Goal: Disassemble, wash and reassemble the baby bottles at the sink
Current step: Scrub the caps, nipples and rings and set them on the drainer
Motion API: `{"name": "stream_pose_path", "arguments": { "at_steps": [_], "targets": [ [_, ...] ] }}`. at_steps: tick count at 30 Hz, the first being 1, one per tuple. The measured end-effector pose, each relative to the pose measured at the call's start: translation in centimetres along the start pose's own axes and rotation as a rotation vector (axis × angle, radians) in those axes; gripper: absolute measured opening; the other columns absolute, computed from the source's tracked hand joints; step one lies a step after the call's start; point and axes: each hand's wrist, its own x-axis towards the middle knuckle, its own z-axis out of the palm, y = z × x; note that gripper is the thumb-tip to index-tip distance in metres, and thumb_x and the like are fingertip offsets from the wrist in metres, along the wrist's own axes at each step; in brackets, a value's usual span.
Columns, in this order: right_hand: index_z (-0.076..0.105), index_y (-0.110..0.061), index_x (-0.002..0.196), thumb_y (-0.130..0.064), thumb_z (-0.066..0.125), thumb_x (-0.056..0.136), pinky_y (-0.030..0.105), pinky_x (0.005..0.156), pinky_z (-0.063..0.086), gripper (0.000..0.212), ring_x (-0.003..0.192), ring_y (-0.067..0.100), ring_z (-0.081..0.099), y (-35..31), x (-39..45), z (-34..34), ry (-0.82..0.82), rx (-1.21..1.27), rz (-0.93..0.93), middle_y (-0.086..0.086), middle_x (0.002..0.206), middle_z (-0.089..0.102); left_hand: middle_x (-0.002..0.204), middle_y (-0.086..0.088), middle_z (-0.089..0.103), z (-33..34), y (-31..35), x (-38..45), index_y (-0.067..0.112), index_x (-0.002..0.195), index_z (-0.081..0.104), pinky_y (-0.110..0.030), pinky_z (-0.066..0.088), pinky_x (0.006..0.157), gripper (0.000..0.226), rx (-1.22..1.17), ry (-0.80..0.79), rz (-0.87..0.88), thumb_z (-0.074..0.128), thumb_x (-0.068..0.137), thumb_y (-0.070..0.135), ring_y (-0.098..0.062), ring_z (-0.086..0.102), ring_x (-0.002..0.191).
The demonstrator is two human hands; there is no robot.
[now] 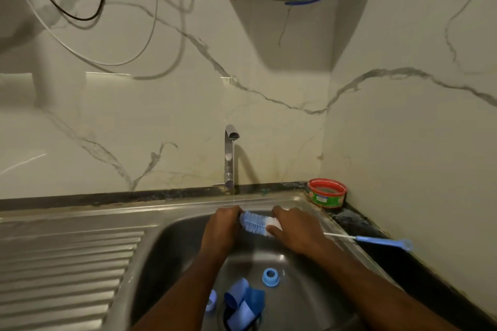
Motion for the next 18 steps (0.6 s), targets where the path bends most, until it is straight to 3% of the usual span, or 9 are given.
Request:
{"name": "stream_pose_path", "arguments": {
  "at_steps": [2, 5, 7, 9, 10, 12, 14, 15, 18],
  "targets": [
    [0.044, -0.036, 0.137, -0.065, 0.065, 0.085, 0.039, 0.095, 0.05, 0.063, 0.112, 0.018, 0.059, -0.2, 0.6, 0.2, 0.045, 0.032, -0.089, -0.001, 0.131, 0.059, 0.113, 0.003, 0.067, 0.2, 0.1, 0.1, 0.023, 0.117, 0.064, -0.03, 0.052, 0.093, 0.022, 0.024, -0.027, -0.051, 0.067, 0.095, 0.024, -0.012, 0.064, 0.104],
    [0.031, -0.038, 0.144, -0.053, 0.076, 0.08, 0.044, 0.09, 0.051, 0.08, 0.111, 0.026, 0.059, -1.4, 1.0, 1.0, 0.075, -0.243, -0.263, 0.003, 0.137, 0.048, 0.104, -0.008, 0.07, -0.4, -0.2, 0.5, 0.015, 0.11, 0.067, -0.028, 0.055, 0.082, 0.02, 0.087, 0.008, -0.074, 0.058, 0.096, 0.005, -0.025, 0.067, 0.097],
    [0.033, -0.037, 0.144, -0.049, 0.075, 0.084, 0.044, 0.087, 0.052, 0.075, 0.109, 0.028, 0.06, -2.0, 0.8, 1.4, 0.132, -0.33, -0.259, 0.006, 0.135, 0.051, 0.102, -0.01, 0.071, -0.4, -0.9, 0.6, 0.013, 0.109, 0.071, -0.015, 0.05, 0.073, 0.02, 0.054, 0.014, -0.074, 0.056, 0.097, 0.006, -0.025, 0.066, 0.097],
    [0.048, -0.03, 0.137, -0.049, 0.065, 0.092, 0.043, 0.087, 0.052, 0.051, 0.104, 0.026, 0.062, -2.0, 0.7, 1.3, 0.161, -0.311, -0.224, 0.006, 0.128, 0.058, 0.1, -0.007, 0.071, -0.7, -1.5, 0.4, 0.014, 0.111, 0.073, -0.015, 0.049, 0.075, 0.022, 0.075, 0.008, -0.057, 0.061, 0.096, 0.004, -0.021, 0.067, 0.097],
    [0.056, -0.027, 0.129, -0.05, 0.059, 0.096, 0.042, 0.086, 0.053, 0.039, 0.098, 0.023, 0.063, -2.0, 0.6, 1.3, 0.134, -0.246, -0.184, 0.005, 0.12, 0.063, 0.105, -0.007, 0.071, -1.0, -1.7, 0.3, 0.013, 0.115, 0.071, -0.02, 0.051, 0.083, 0.024, 0.03, -0.002, -0.039, 0.064, 0.095, 0.004, -0.02, 0.067, 0.1],
    [0.064, -0.024, 0.112, -0.054, 0.05, 0.1, 0.033, 0.08, 0.053, 0.036, 0.084, 0.014, 0.061, -1.5, 0.2, 0.9, -0.03, 0.071, -0.03, 0.001, 0.1, 0.067, 0.113, -0.003, 0.07, -1.0, -2.1, 0.2, 0.016, 0.118, 0.068, -0.031, 0.053, 0.092, 0.026, 0.012, -0.017, 0.024, 0.072, 0.092, 0.016, -0.016, 0.067, 0.103],
    [0.066, -0.02, 0.107, -0.053, 0.048, 0.102, 0.023, 0.064, 0.049, 0.038, 0.072, 0.009, 0.056, -1.3, -0.4, 0.1, -0.293, 0.54, 0.161, 0.001, 0.091, 0.063, 0.109, 0.003, 0.069, -1.1, -1.7, 0.0, 0.024, 0.113, 0.066, -0.031, 0.054, 0.091, 0.026, 0.143, -0.023, 0.053, 0.075, 0.089, 0.03, -0.01, 0.065, 0.099],
    [0.067, -0.019, 0.108, -0.052, 0.048, 0.102, 0.021, 0.059, 0.047, 0.038, 0.07, 0.009, 0.054, -1.1, -0.5, -0.4, -0.368, 0.659, 0.22, 0.003, 0.09, 0.063, 0.108, 0.005, 0.067, -1.1, -1.5, -0.2, 0.026, 0.113, 0.064, -0.031, 0.054, 0.091, 0.026, 0.172, -0.026, 0.053, 0.074, 0.089, 0.033, -0.008, 0.063, 0.098],
    [0.069, -0.017, 0.105, -0.052, 0.043, 0.104, 0.025, 0.07, 0.049, 0.044, 0.076, 0.013, 0.059, -0.6, -0.5, -1.3, -0.322, 0.428, 0.162, 0.005, 0.093, 0.065, 0.105, 0.005, 0.066, -0.9, -0.4, -0.2, 0.028, 0.112, 0.062, -0.032, 0.055, 0.089, 0.025, 0.15, -0.041, 0.027, 0.072, 0.091, 0.036, -0.007, 0.062, 0.093]
  ]
}}
